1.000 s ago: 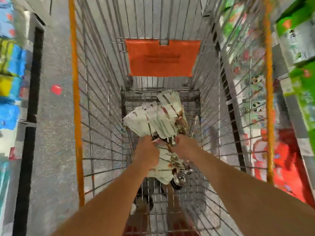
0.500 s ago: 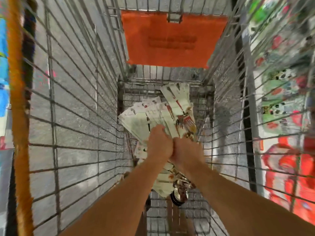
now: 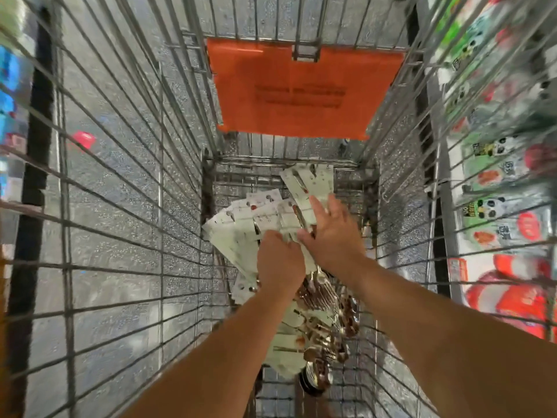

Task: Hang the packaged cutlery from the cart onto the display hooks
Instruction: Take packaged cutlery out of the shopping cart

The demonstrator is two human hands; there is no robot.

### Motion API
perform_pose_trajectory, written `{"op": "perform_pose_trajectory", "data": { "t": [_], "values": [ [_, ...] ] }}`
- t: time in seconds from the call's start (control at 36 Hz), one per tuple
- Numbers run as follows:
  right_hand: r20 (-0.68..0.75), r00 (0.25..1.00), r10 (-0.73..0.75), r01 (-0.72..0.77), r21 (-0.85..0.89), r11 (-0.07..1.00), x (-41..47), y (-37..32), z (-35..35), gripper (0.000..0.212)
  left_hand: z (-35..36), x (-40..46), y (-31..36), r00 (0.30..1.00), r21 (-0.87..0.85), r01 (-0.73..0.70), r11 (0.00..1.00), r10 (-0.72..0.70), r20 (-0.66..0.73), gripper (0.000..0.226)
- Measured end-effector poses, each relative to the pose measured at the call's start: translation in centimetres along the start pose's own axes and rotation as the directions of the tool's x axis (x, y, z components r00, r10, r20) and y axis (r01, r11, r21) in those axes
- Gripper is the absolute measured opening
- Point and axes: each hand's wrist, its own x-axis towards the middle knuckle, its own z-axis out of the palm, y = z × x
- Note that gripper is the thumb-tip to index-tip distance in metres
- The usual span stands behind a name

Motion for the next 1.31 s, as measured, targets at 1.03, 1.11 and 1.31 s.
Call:
{"op": "perform_pose_trajectory", "data": {
  "t": [1.03,1.11,1.31],
  "values": [
    [0.142,0.962,0.235,-0.258,0.761,0.596,-4.5,-2.8,-4.2,0.050,-4.6,-2.9,0.9,0.994,-0.257,0.037,0.966,-0.009,0.107,0.029],
    [0.234,0.950,0.205,-0.307,0.806,0.506,-5.4,-3.8,-6.2,0.064,-6.5,-4.7,2.4,0.983,-0.317,0.013,0.948,0.045,0.176,0.024],
    [0.239,0.968,0.070,-0.249,0.919,0.305,-8.5,-7.2,-12.3,0.078,-12.6,-9.9,7.7,0.964,-0.637,0.104,0.764,0.080,0.253,0.051]
  ]
}}
